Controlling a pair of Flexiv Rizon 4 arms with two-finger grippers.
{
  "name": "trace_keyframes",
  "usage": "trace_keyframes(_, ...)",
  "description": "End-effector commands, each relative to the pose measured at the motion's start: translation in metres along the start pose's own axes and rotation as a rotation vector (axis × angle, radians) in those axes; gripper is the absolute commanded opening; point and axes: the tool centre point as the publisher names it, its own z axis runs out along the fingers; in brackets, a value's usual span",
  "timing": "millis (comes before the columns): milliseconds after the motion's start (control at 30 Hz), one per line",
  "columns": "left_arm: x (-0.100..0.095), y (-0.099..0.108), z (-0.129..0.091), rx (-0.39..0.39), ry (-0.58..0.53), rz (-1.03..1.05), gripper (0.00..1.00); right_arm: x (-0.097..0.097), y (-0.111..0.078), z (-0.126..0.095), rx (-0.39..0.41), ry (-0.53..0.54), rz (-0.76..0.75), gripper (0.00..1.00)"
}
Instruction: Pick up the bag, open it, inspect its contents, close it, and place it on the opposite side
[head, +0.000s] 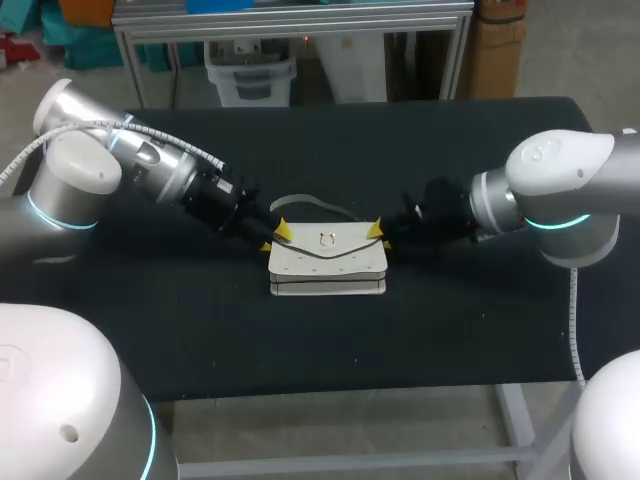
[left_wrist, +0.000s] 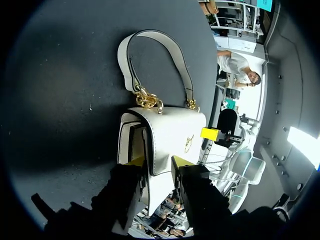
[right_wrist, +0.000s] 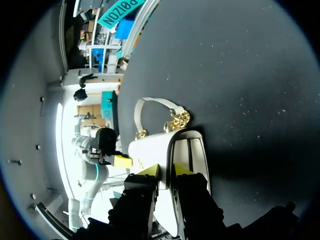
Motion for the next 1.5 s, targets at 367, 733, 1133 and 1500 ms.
trace_keyframes(367,0.002,-0.004,0.006,0.019,0.017,-0.090,0.31,0.002,0.001,0.003,-0.030,0.032,-0.009,0.33)
trace_keyframes(733,-0.002,-0.011,0.007,0.015,0.022,-0.100,0.00,-0.001,0.001,0.013,-0.015,0.039,-0.021,0.00)
trace_keyframes(1133,-0.001,-0.004,-0.001,0.040,0.006,-0.066,0.52,0.001,0.002,-0.005,-0.027,0.071,-0.036,0.93)
trace_keyframes(1500,-0.002,-0.004,-0.008,0.064,0.016,-0.080,0.52,0.008,0.015,-0.004,-0.026,0.092,-0.020,0.62)
